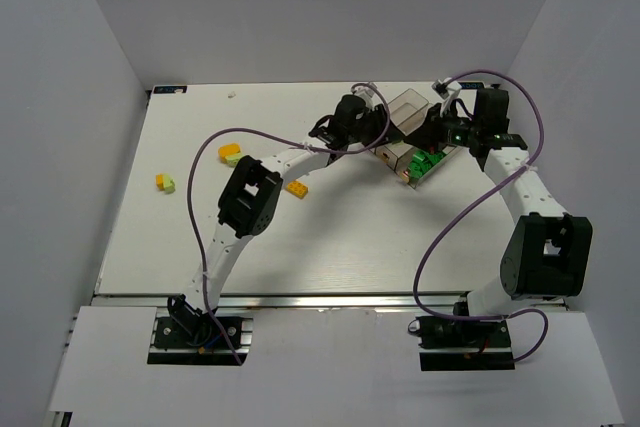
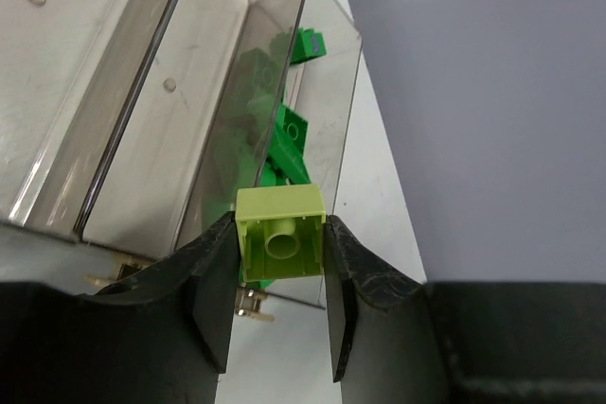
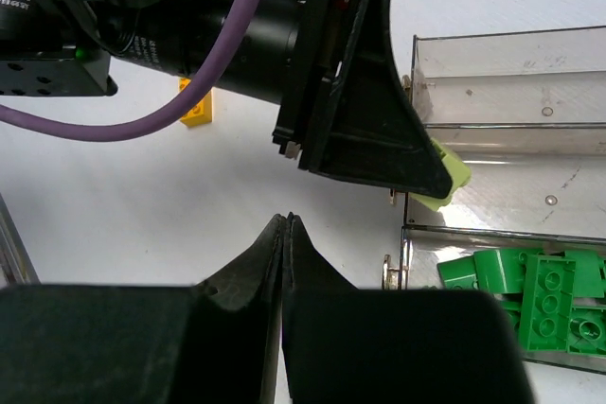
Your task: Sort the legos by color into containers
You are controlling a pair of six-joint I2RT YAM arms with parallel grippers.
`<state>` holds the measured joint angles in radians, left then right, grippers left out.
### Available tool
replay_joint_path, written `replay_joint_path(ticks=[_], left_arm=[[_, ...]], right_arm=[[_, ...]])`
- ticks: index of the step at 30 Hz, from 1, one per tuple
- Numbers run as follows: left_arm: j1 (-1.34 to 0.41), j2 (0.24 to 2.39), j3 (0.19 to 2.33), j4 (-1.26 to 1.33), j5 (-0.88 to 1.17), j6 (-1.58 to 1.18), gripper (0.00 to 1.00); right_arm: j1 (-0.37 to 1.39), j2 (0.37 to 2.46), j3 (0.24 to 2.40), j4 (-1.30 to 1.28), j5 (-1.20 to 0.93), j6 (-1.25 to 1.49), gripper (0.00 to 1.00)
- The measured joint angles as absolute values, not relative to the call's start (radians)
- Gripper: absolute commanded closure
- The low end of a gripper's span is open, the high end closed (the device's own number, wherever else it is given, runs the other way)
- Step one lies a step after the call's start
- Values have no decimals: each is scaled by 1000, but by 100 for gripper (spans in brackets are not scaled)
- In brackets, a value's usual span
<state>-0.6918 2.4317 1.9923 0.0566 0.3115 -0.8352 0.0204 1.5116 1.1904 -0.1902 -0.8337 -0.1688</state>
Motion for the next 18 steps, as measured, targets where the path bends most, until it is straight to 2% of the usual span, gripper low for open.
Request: replay_joint_path(ticks=[8, 9, 15, 18], left_arm=[[-696, 2467, 2055, 41, 299, -851, 51], [-698, 2467, 2058, 34, 296, -850, 46], [-703, 2467, 2084, 6, 279, -854, 37], [-704, 2467, 2104, -9, 274, -854, 36]], right_arm=[[19, 1512, 1203, -214, -838, -176, 100], [19, 1512, 1204, -215, -838, -176, 100], [19, 1512, 1215, -223, -838, -179, 100], [19, 1512, 1217, -225, -841, -184, 100]])
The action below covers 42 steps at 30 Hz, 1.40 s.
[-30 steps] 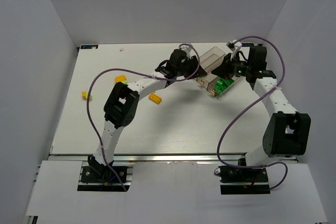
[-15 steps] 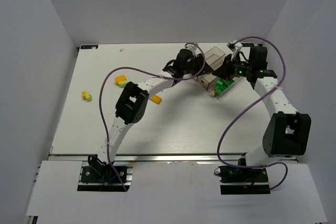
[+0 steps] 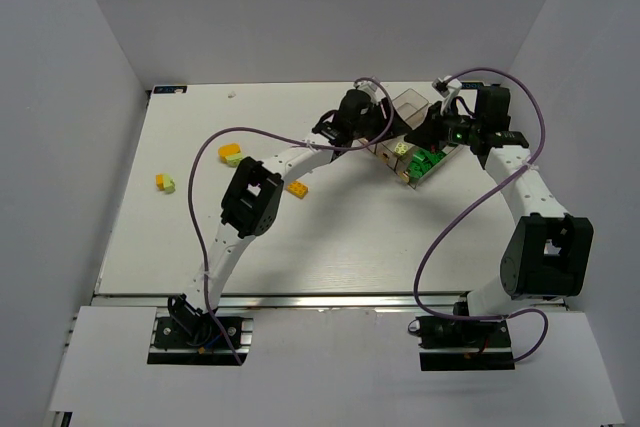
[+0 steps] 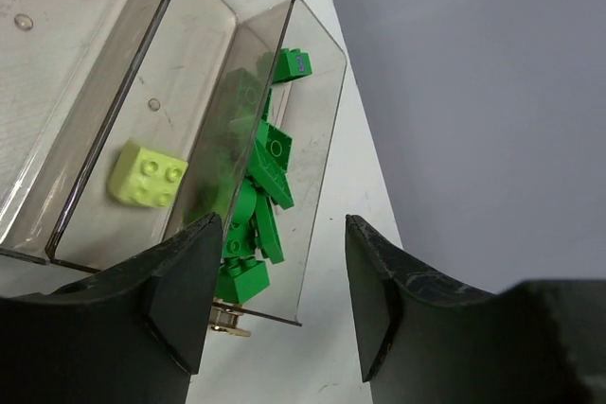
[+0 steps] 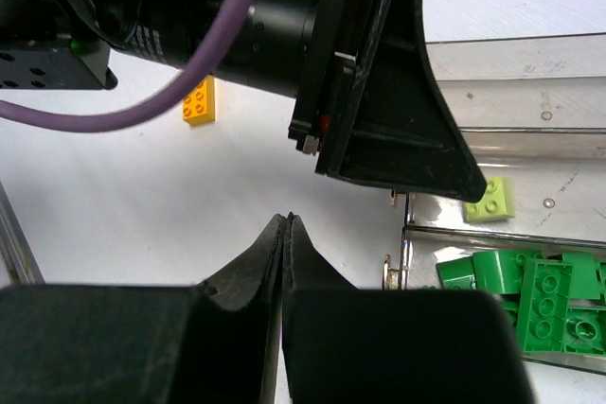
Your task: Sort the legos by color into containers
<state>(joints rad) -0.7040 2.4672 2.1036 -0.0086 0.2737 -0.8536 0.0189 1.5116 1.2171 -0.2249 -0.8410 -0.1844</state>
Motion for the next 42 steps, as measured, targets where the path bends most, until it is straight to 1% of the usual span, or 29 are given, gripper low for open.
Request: replay_joint_path(ticks=[4, 8, 9, 10, 11, 12, 13, 14, 15, 16, 17, 18, 19, 21, 22, 25, 28, 32, 38, 42], left_arm=[[-704, 2467, 2138, -28, 265, -848, 37], [-704, 2460, 2150, -66, 218, -810, 44], [-704, 2450, 2137, -78, 196, -796, 45], [-704, 2428, 2105, -91, 173, -781, 48], [-702, 2394, 2054, -109, 147, -764, 61], [-701, 2353, 1998, -121, 126, -755, 70], [-698, 2294, 1906, -123, 103, -736, 77], [-694, 2225, 1822, -150, 84, -725, 82], [-690, 2160, 1743, -157, 60, -712, 85], [-684, 2084, 1658, -164, 36, -704, 84], [-675, 2000, 1569, -167, 11, -696, 80], [-667, 1923, 1497, -171, -13, -691, 63], [-656, 1837, 1420, -168, -36, -686, 53], [-634, 1666, 1277, -171, -83, -695, 36], [-622, 1595, 1225, -175, -102, -697, 33], [-595, 1398, 1070, -187, -166, -732, 27], [-588, 1238, 926, -220, -222, -775, 21], [-583, 1027, 751, -313, -295, -857, 14], [-575, 749, 634, -426, -392, -962, 14], [-575, 641, 595, -482, -428, -1012, 14]], right_arm=[[19, 1512, 1221, -238, -844, -195, 100], [18, 1512, 1242, -271, -871, -245, 100], [17, 1512, 1252, -288, -885, -265, 95], [17, 1512, 1262, -305, -903, -296, 89], [16, 1512, 1272, -323, -921, -323, 77], [15, 1512, 1282, -345, -944, -355, 60], [15, 1512, 1288, -358, -959, -382, 52], [15, 1512, 1298, -384, -988, -440, 45], [16, 1512, 1304, -408, -1010, -489, 37], [22, 1514, 1307, -430, -1025, -533, 36], [28, 1516, 1309, -453, -1033, -585, 35], [39, 1521, 1313, -480, -1034, -633, 35], [58, 1529, 1318, -504, -1029, -673, 36], [117, 1555, 1330, -543, -992, -725, 39], [160, 1574, 1340, -557, -966, -741, 40], [306, 1640, 1374, -570, -858, -730, 41], [423, 1710, 1411, -567, -747, -664, 40], [535, 1823, 1485, -550, -597, -514, 34], [641, 1961, 1554, -498, -405, -325, 26], [696, 2036, 1604, -488, -330, -260, 20]])
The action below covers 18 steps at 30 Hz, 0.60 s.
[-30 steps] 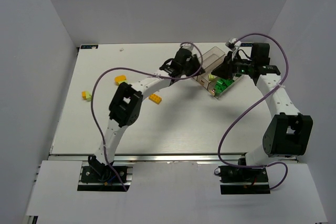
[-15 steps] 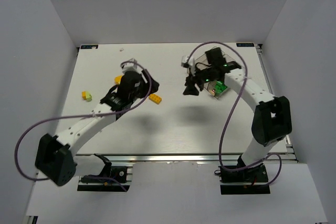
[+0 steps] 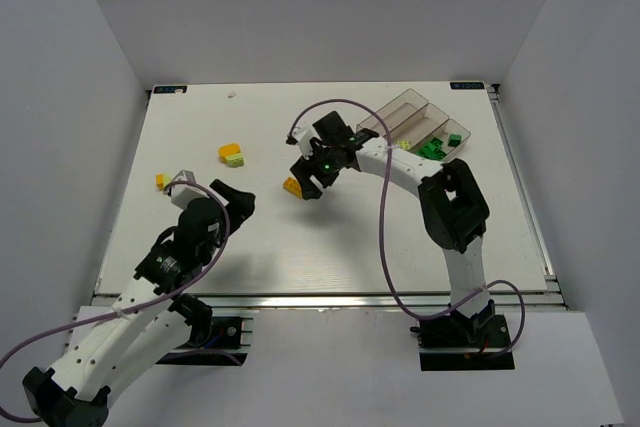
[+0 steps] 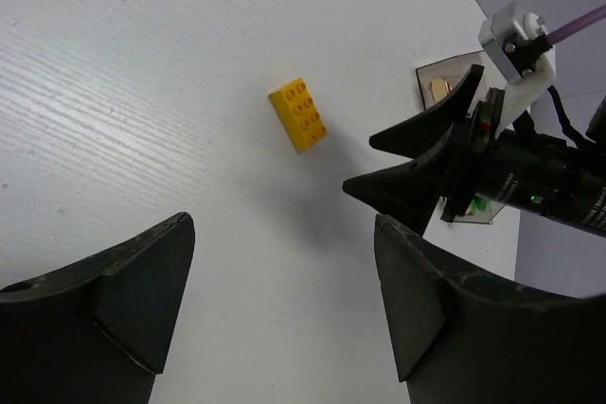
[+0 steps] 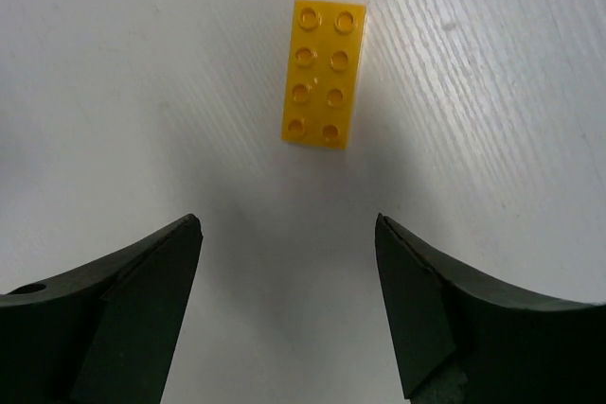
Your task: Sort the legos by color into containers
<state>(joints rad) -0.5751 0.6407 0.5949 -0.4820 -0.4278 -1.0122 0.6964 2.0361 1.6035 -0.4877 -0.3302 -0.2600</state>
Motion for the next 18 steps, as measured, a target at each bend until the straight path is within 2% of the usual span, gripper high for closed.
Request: replay_joint_path(ticks=[5, 18], left_arm=[[-575, 616, 588, -526, -447, -1042, 14], [-575, 635, 588, -569, -450, -1065, 14]], right_arm=[[731, 2130, 1720, -461, -286, -205, 18], [775, 2272, 1822, -422, -197, -214, 20]])
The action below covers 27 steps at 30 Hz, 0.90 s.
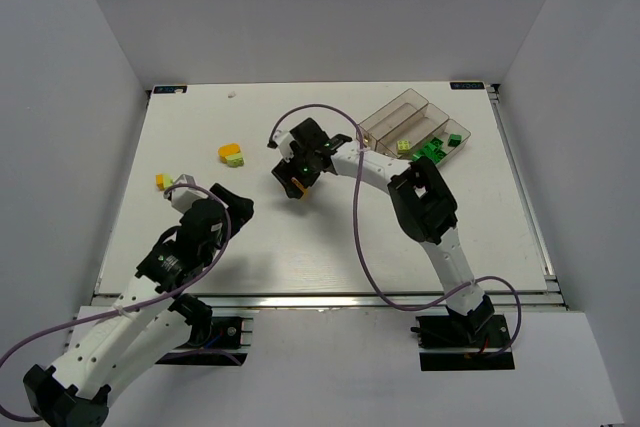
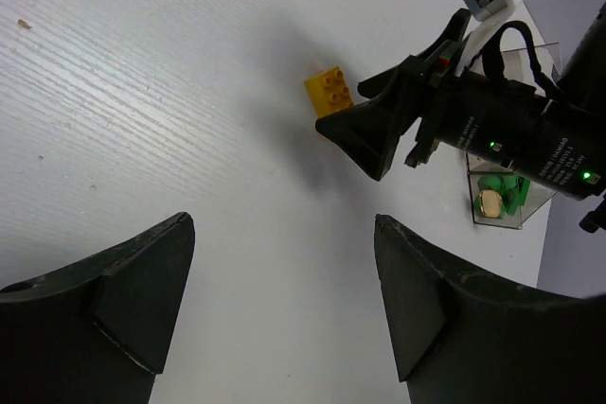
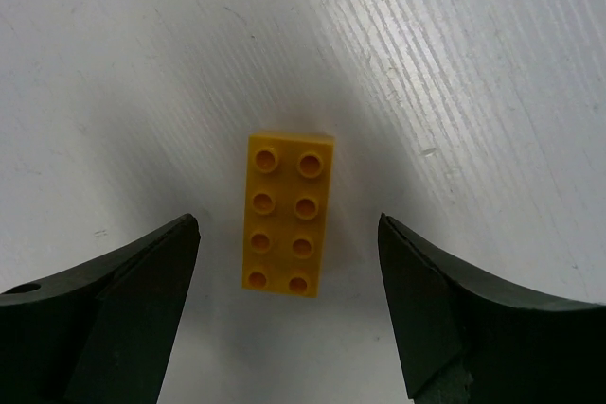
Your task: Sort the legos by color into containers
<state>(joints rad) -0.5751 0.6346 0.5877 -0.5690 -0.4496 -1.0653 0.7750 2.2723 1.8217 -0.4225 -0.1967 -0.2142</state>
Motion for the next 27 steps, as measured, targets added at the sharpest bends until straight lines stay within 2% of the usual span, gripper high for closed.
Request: replay_joint_path(ticks=[4, 6, 10, 13, 16, 18, 19, 22, 27], left_arm=[[-575, 631, 588, -577, -451, -1074, 14], [-575, 630, 588, -577, -453, -1075, 14], [-575, 631, 588, -577, -457, -1075, 14], [-575, 633, 588, -577, -458, -1074, 14], [-575, 640, 588, -576, -460, -1074, 14], [-575, 645, 588, -576, -461, -1074, 14], [-575, 647, 588, -575, -461, -1074, 14], [-575, 647, 588, -574, -461, -1073, 14], [-575, 647, 588, -566, -460, -1071, 13]], right_arm=[[782, 2292, 1824, -417, -180, -218, 24], [783, 2297, 1824, -413, -171, -221, 31], [782, 2297, 1825, -410, -161, -236, 52], [782, 2297, 1825, -408, -161, -253, 62], [781, 2290, 1814, -392, -162, -270, 79], [776, 2267, 1786, -373, -165, -281, 86], [773, 2247, 1763, -366, -169, -289, 93], [760, 2173, 1712, -350, -184, -309, 100], [690, 2025, 1656, -313, -236, -375, 100]])
